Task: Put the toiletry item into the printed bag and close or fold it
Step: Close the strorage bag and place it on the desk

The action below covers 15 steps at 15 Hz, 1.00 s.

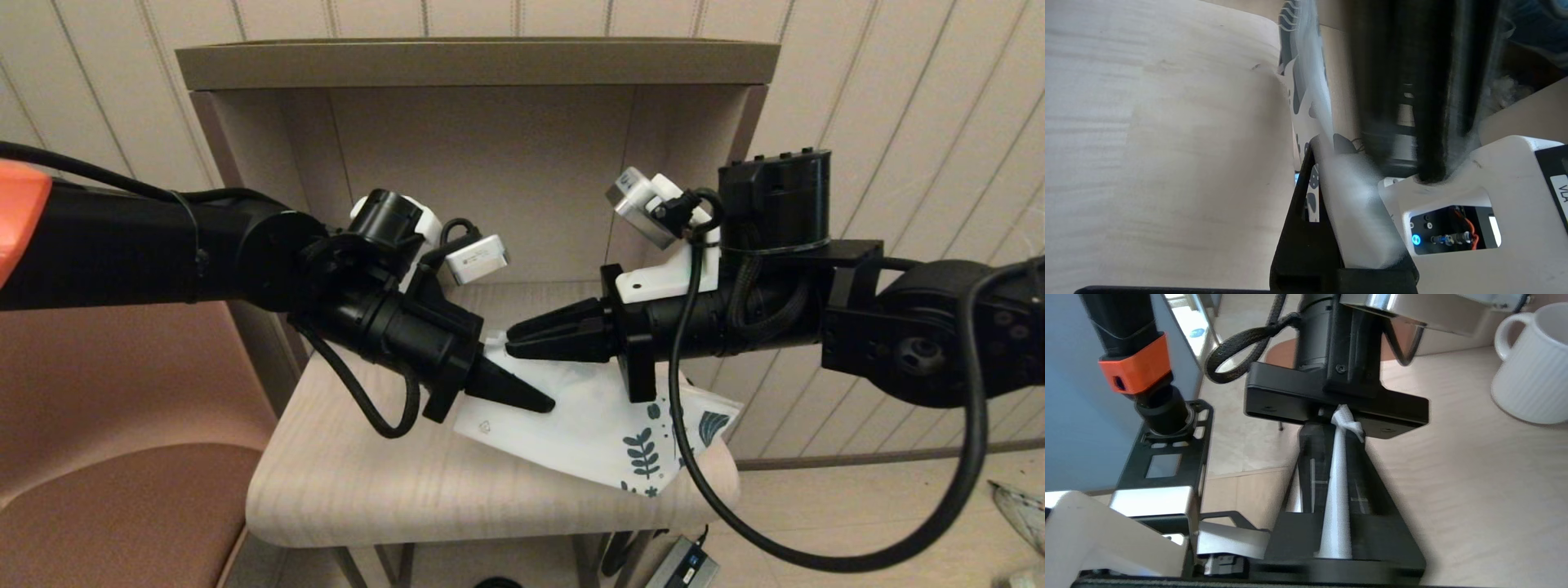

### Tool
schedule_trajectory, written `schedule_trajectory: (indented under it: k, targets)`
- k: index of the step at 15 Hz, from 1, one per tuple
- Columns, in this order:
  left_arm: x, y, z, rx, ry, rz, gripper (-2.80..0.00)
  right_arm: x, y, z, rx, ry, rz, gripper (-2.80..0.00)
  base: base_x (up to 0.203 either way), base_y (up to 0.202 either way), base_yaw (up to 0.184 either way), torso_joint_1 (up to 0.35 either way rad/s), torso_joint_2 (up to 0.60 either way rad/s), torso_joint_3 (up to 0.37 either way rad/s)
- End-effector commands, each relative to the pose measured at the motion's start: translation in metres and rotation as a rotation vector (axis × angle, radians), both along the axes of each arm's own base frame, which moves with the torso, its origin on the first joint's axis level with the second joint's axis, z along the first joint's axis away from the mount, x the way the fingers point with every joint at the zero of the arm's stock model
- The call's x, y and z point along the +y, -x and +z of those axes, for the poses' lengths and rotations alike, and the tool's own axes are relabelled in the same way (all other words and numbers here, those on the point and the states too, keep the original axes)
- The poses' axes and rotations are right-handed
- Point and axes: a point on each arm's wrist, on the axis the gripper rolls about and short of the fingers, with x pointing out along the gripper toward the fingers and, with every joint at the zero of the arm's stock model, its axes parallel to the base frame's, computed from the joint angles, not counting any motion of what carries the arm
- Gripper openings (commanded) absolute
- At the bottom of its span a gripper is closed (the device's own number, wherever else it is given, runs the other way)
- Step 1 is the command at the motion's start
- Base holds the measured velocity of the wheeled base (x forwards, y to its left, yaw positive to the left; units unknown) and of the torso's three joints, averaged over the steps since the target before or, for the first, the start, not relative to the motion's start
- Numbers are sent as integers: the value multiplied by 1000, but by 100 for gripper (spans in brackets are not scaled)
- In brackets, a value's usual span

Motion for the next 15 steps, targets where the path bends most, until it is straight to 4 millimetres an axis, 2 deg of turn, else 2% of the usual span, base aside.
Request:
schedule_trajectory:
  k: [1, 2, 3, 15]
  targets:
    - [0, 1, 1, -1, 5, -5, -280, 0, 0, 1, -4, -3, 4, 0, 0, 0, 0, 0, 0, 0]
    - [0, 1, 1, -1, 4, -5, -280, 0, 0, 1, -7, -4, 2, 0, 0, 0, 0, 0, 0, 0]
    - [0, 1, 0, 0, 3, -4, -280, -1, -1, 2, -9, -5, 0, -280, 0, 0, 0, 0, 0, 0]
    - [0, 0, 0, 1, 2, -4, -280, -3, 0, 5, -21, -10, -17, -280, 0, 0, 0, 0, 0, 0]
